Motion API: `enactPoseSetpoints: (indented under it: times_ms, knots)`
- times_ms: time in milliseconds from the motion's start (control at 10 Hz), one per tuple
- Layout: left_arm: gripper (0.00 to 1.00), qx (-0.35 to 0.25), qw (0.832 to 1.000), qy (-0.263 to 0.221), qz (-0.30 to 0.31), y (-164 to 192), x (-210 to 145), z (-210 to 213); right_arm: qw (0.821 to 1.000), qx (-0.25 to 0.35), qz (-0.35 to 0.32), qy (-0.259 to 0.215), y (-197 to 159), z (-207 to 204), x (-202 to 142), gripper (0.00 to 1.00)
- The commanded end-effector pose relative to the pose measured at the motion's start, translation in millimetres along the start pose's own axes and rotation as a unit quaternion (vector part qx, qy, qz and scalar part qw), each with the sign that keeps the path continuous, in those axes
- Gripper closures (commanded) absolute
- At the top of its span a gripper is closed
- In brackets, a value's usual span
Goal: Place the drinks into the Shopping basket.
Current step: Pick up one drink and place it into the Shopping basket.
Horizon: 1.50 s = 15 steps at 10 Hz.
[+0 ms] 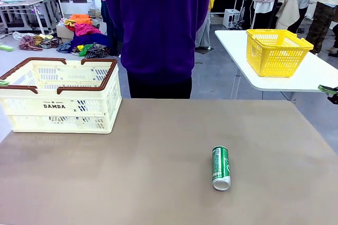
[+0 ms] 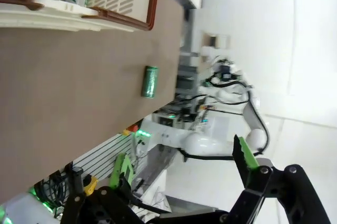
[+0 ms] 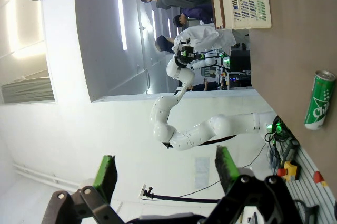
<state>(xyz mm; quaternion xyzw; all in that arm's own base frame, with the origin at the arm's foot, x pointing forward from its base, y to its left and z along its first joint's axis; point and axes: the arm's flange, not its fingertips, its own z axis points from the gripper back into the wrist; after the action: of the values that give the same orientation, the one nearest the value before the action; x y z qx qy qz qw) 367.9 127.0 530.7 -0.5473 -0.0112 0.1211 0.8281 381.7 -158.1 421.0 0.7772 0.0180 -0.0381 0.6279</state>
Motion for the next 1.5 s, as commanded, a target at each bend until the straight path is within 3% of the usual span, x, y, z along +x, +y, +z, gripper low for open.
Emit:
enactPoseSetpoints:
  times_ms: [0,300,500,600,800,900,1000,1400]
  knots:
    - [0.00,0.131,0.990,0.003,-0.043,-66.3,-41.9,-89.7,1.000,0.007,-0.006,-0.003,5.1,1.9,0.4,0.00]
    - [0.00,0.254,0.941,0.091,-0.203,-120.1,-80.9,-237.3,1.000,0.007,-0.006,-0.003,5.1,1.9,0.4,0.00]
    - [0.00,0.260,0.899,0.207,-0.284,-140.5,-105.6,-325.5,1.000,0.007,-0.006,-0.003,5.1,1.9,0.4,0.00]
    - [0.00,0.275,0.887,0.238,-0.285,-140.2,-122.1,-377.9,1.000,0.007,-0.006,-0.003,5.1,1.9,0.4,0.00]
    - [0.00,0.313,0.876,0.264,-0.254,-119.5,-139.1,-448.1,1.000,0.007,-0.006,-0.003,5.1,1.9,0.4,0.00]
    - [0.00,0.291,0.892,0.275,-0.211,-112.7,-131.0,-452.3,1.000,0.007,-0.006,-0.003,5.1,1.9,0.4,0.00]
    - [0.00,0.285,0.879,0.266,-0.274,-117.5,-156.1,-438.5,1.000,0.007,-0.006,-0.003,5.1,1.9,0.4,0.00]
    - [0.00,0.282,0.883,0.271,-0.261,-116.7,-151.5,-451.7,1.000,0.007,-0.006,-0.003,5.1,1.9,0.4,0.00]
